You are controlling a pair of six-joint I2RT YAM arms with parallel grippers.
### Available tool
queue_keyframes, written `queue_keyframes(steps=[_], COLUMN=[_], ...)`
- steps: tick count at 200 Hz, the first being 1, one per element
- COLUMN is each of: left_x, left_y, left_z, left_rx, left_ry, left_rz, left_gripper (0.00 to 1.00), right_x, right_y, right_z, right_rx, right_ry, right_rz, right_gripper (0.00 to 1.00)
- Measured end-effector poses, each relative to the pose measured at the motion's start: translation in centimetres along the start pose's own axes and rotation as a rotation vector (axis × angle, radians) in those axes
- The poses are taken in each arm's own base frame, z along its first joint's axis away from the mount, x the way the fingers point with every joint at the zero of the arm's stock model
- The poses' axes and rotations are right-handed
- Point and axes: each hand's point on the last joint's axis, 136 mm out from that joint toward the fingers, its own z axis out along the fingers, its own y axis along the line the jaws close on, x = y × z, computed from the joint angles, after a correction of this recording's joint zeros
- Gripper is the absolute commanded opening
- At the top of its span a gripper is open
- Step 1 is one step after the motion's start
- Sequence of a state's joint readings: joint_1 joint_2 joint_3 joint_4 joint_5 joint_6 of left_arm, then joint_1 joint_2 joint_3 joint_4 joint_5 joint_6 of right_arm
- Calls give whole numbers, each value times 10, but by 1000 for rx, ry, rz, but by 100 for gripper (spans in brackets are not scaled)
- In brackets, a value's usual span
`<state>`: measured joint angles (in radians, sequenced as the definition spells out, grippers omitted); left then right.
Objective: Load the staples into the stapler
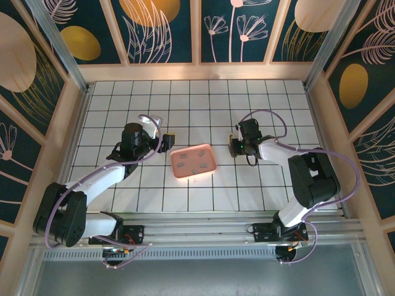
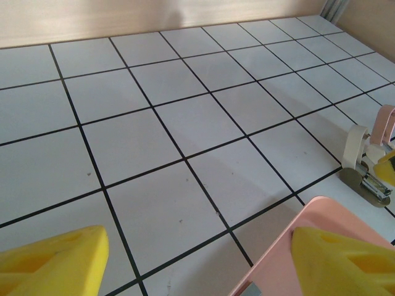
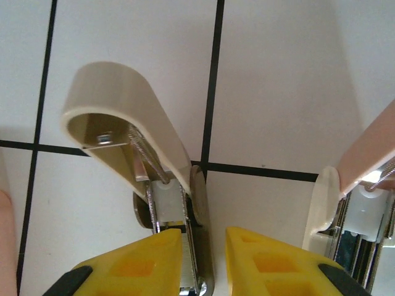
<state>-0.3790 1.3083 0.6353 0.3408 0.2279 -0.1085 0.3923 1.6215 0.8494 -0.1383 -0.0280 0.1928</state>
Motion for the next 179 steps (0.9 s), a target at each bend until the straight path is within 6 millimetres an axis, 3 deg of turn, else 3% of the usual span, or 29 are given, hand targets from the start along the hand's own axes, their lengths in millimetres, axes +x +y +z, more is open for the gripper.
queue_keyframes(steps=[124, 179], left_x=[0, 0], left_y=[0, 0], left_z=[0, 0], left_rx=[0, 0], left_ry=[0, 0], left_rz=[0, 0], left_gripper=[77, 77], right_x=[5, 1], right_y=[1, 2], right_z=[6, 0], right_rx=[-13, -16], right_ry=[22, 7], right_rz=[2, 1], right_gripper=[21, 22])
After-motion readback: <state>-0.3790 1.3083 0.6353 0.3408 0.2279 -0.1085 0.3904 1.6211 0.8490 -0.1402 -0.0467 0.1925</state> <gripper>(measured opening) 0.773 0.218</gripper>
